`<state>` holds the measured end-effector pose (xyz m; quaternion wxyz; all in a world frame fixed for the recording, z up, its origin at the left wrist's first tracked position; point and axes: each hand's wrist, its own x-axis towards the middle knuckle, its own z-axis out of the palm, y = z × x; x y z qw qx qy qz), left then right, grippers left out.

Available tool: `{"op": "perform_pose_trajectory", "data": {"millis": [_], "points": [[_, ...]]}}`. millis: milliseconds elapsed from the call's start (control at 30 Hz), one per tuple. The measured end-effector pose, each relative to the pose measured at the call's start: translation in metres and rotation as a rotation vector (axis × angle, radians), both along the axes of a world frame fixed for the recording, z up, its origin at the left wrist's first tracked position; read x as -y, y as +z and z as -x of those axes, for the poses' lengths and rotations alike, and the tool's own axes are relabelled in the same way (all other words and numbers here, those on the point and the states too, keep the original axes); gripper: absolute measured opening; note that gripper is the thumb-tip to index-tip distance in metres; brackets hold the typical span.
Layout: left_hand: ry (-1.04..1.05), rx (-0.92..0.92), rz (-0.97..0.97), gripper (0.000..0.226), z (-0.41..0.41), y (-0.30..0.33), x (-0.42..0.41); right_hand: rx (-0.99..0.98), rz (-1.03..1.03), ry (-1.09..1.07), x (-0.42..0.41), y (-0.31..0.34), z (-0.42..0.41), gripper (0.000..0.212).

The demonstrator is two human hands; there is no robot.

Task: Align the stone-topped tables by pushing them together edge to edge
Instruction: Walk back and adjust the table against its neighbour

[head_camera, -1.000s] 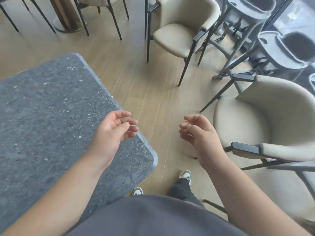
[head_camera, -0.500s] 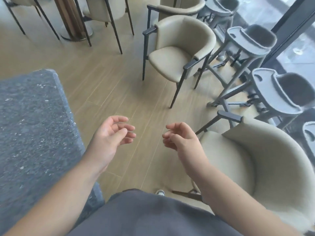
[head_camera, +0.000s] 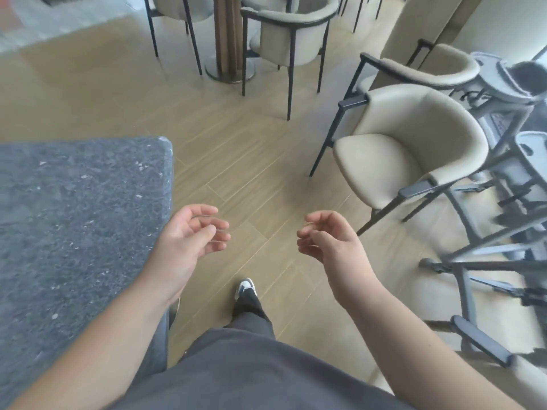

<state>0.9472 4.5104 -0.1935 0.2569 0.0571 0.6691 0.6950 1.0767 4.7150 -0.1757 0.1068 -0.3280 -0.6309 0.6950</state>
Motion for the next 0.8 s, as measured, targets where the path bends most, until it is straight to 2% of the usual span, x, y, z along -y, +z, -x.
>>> {"op": "perform_pose_trajectory", "data": {"millis": [200,433,633,800], "points": [[0.094,0.088,0.018,0.029,0.135,0.015,-0.052,0.028,0.036,0.065,-0.055,0.005,0.157,0.028],[0.12,0.051,0.026,0.027,0.258,0.04,-0.124,-0.048,0.061,0.102,-0.119,0.019,0.288,0.026],[0.149,-0.004,0.062,0.027,0.359,0.034,-0.185,-0.073,0.076,0.109,-0.2,0.011,0.391,0.027],[0.257,-0.012,0.085,0.03,0.454,0.02,-0.253,-0.086,0.018,0.271,-0.273,0.008,0.509,0.028]]}}
